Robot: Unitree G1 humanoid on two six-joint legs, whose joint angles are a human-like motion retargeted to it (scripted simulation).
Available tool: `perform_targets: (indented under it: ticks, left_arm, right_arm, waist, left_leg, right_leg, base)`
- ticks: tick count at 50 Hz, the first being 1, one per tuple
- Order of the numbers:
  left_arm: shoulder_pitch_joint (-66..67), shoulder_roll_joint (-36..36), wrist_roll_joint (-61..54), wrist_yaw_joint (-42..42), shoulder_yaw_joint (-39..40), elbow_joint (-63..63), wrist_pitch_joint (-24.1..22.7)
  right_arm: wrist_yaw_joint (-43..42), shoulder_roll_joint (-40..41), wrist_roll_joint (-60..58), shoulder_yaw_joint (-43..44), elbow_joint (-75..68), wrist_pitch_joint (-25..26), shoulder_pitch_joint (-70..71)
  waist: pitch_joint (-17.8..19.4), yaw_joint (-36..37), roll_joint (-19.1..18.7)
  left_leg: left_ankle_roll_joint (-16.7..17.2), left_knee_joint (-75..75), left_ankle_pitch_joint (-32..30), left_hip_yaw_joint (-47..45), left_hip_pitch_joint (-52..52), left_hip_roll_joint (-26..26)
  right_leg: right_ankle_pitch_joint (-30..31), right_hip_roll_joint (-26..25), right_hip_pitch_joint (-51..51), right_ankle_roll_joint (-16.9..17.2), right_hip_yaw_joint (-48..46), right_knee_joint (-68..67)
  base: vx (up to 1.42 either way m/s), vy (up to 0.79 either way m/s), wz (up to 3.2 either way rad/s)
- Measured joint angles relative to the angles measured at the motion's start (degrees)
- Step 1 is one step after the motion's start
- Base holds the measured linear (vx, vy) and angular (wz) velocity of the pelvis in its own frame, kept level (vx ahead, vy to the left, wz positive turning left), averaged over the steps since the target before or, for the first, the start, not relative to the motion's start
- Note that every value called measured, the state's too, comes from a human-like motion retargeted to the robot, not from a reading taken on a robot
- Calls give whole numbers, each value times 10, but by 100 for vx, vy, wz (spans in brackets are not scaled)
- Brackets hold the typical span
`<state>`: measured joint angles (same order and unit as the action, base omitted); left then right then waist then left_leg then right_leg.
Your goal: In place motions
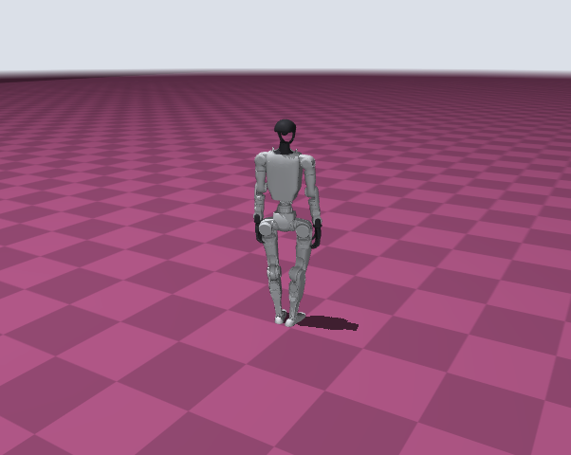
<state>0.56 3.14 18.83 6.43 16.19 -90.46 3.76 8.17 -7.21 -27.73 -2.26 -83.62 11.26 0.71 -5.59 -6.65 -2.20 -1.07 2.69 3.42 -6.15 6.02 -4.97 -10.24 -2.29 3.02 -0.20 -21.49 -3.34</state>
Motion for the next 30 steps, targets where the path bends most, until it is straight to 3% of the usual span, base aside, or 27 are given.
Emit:
perform_targets:
  ticks: [18,30]
  left_arm:
    - [-2,3,-4,-25,0,-10,5]
    - [12,2,-7,-39,11,-19,6]
  right_arm:
    - [3,-8,-3,5,-6,1,-12]
    - [5,-8,-3,4,7,-1,-7]
  waist:
    - [11,57,14]
    - [7,56,16]
  left_leg:
    - [-1,1,-12,19,-1,-17]
    - [-2,2,-7,12,1,-15]
  right_leg:
    - [0,8,-21,-1,-12,1]
    - [6,6,-17,-2,-4,-1]
  base:
    - [15,7,11]
    - [-1,-3,-9]
